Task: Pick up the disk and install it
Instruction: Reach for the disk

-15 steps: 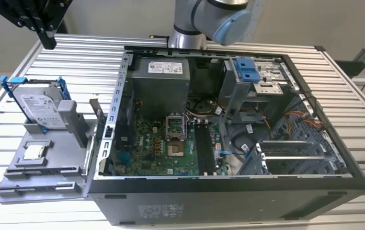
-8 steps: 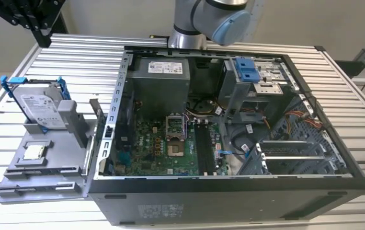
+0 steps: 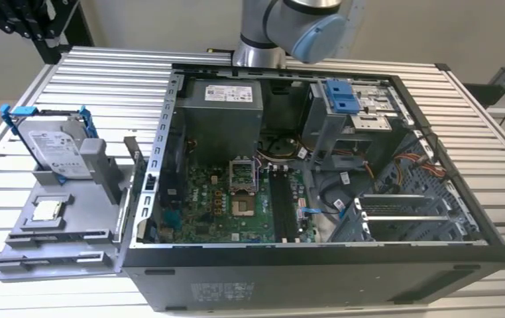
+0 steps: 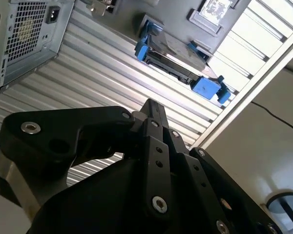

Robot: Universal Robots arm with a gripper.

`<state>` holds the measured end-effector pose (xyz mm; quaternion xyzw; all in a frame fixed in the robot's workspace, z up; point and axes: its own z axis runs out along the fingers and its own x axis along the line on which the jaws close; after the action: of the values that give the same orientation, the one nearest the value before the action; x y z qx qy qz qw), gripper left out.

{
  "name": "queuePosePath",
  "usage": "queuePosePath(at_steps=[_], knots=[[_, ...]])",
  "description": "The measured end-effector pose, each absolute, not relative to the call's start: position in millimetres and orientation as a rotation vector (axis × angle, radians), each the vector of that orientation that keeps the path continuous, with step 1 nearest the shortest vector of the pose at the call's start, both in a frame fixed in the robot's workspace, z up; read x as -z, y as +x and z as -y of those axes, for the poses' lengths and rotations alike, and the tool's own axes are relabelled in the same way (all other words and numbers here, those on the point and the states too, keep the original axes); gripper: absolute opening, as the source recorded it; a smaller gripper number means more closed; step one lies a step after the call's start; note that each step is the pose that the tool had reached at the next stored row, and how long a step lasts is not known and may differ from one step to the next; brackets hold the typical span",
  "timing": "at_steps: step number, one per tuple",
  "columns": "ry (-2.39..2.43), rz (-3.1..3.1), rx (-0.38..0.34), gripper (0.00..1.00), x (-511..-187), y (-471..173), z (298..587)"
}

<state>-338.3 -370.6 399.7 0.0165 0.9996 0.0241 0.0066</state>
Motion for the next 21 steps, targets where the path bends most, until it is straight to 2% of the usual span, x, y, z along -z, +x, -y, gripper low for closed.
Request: queuePosePath(at_steps=[13,21], knots=[[0.045,-3.127,-0.075,0.0,-400,-363,370],[0.045,-3.127,-0.075,0.0,-399,-376,390]])
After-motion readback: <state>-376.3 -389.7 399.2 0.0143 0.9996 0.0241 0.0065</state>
